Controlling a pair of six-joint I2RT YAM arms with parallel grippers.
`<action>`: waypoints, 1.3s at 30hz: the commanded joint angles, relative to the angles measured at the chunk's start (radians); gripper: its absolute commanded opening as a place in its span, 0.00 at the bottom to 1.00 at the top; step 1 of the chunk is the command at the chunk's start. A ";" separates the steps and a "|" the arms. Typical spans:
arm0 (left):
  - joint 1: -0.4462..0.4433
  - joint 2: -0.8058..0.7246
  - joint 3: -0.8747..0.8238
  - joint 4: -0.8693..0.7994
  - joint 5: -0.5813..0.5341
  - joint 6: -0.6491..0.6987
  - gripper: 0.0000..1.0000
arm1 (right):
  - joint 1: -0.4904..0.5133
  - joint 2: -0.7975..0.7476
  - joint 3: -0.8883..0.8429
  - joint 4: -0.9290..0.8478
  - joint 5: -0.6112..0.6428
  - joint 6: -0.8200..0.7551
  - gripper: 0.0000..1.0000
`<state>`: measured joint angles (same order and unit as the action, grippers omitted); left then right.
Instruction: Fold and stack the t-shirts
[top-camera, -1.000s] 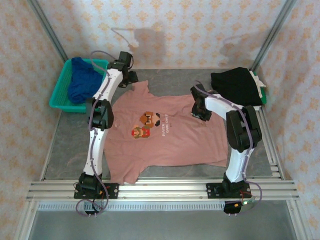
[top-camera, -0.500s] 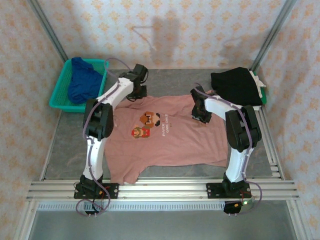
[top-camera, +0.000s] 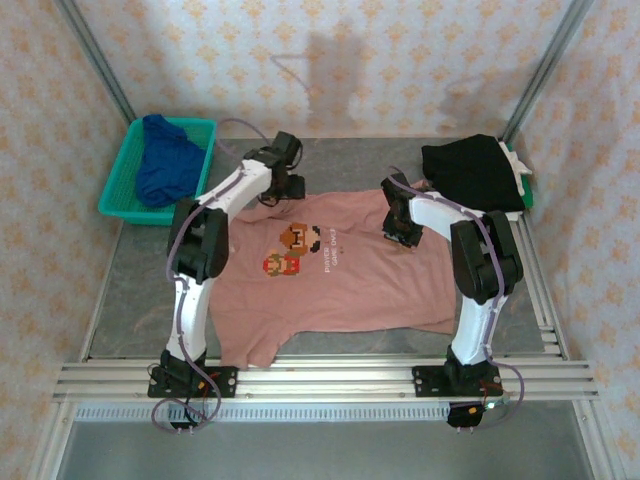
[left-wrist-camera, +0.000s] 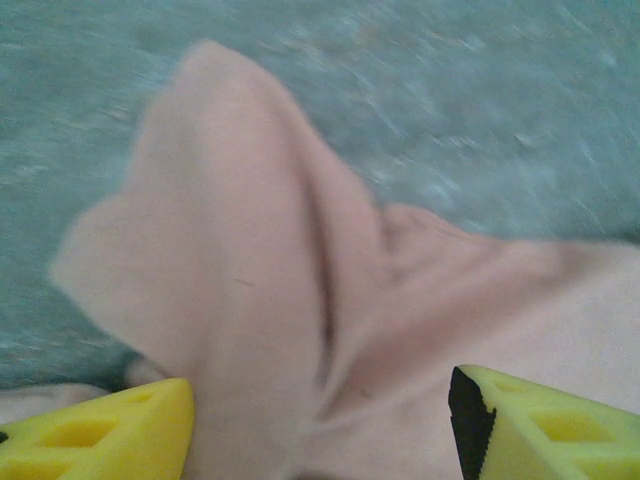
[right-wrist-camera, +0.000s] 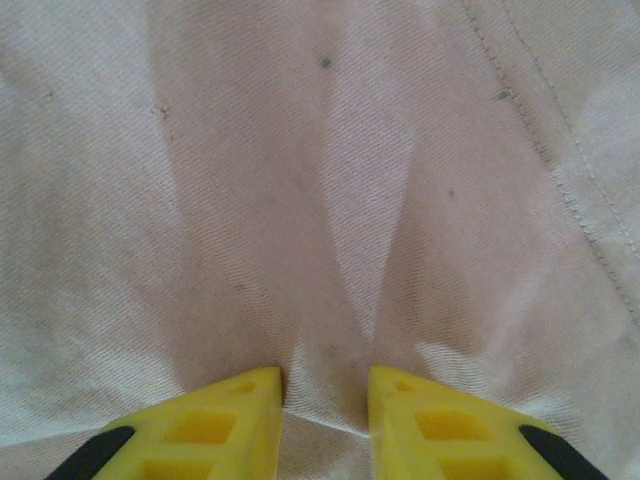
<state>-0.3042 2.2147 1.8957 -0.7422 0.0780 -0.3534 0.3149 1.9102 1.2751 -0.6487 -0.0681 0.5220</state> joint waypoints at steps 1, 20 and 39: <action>0.069 -0.048 -0.016 0.053 0.070 -0.070 0.69 | 0.000 -0.001 -0.012 -0.007 0.019 -0.014 0.29; 0.140 0.256 0.287 -0.097 0.223 -0.127 0.24 | -0.001 0.001 -0.007 -0.005 0.017 -0.012 0.27; 0.134 0.163 0.503 -0.179 0.182 0.059 0.13 | 0.000 0.012 0.007 -0.004 0.015 -0.011 0.26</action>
<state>-0.1684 2.4184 2.4210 -0.8562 0.2695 -0.3138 0.3149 1.9102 1.2751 -0.6464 -0.0685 0.5217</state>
